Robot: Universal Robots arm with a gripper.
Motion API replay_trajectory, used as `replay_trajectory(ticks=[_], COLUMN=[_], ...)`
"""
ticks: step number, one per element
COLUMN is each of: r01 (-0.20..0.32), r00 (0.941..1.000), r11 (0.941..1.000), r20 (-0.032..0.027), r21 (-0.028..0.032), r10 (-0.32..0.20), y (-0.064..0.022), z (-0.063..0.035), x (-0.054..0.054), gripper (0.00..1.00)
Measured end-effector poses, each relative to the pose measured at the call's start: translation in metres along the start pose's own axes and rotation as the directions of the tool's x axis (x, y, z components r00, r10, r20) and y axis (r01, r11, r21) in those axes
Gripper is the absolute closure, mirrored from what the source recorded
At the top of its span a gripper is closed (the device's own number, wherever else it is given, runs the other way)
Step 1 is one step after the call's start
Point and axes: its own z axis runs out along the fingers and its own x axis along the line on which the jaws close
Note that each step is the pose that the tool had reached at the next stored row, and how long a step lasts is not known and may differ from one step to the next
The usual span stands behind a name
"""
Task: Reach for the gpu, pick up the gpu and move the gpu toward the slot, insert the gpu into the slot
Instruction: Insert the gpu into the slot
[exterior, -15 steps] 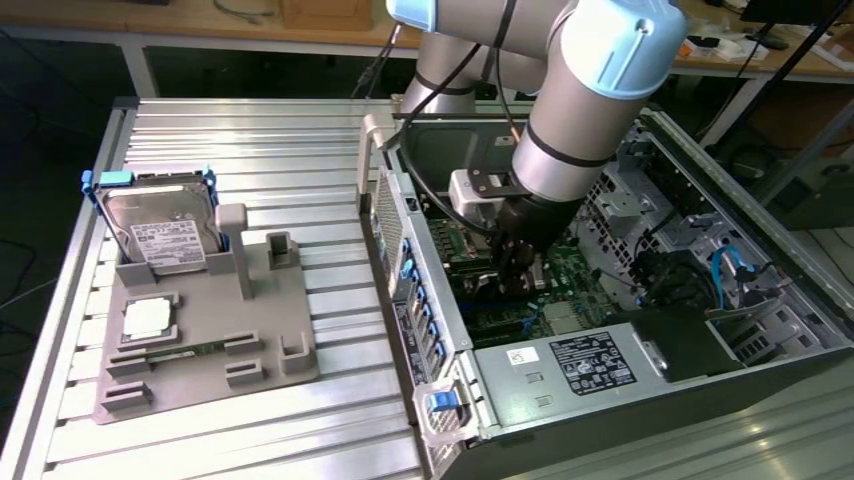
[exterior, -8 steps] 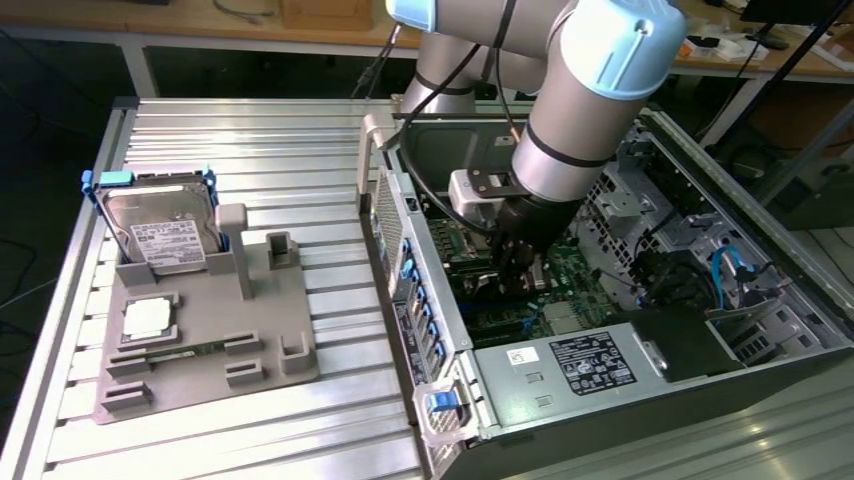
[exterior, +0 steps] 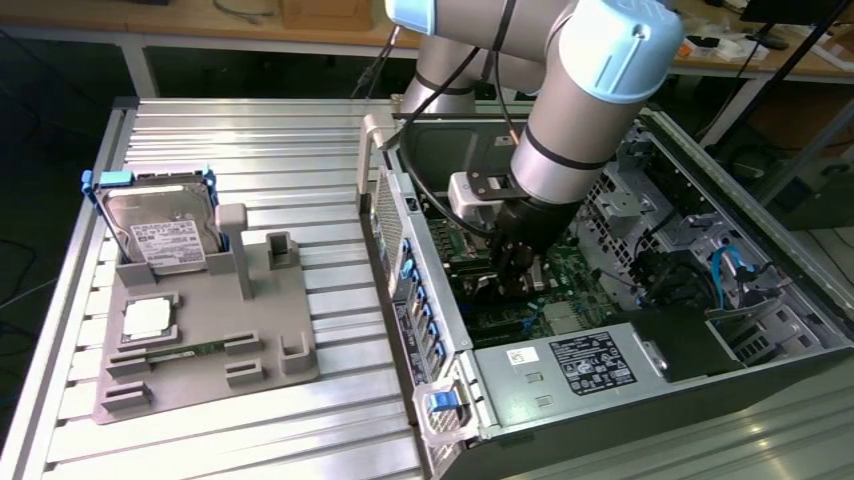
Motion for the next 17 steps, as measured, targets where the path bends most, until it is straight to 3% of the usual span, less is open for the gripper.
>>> replay_trajectory(ticks=[17], r01=[0.000], r00=[1.0000], r11=[1.0000], r20=[-0.0001], r21=[-0.0001], r10=[0.000], y=[0.0000], z=[0.0082], x=[0.0001], gripper=[0.73])
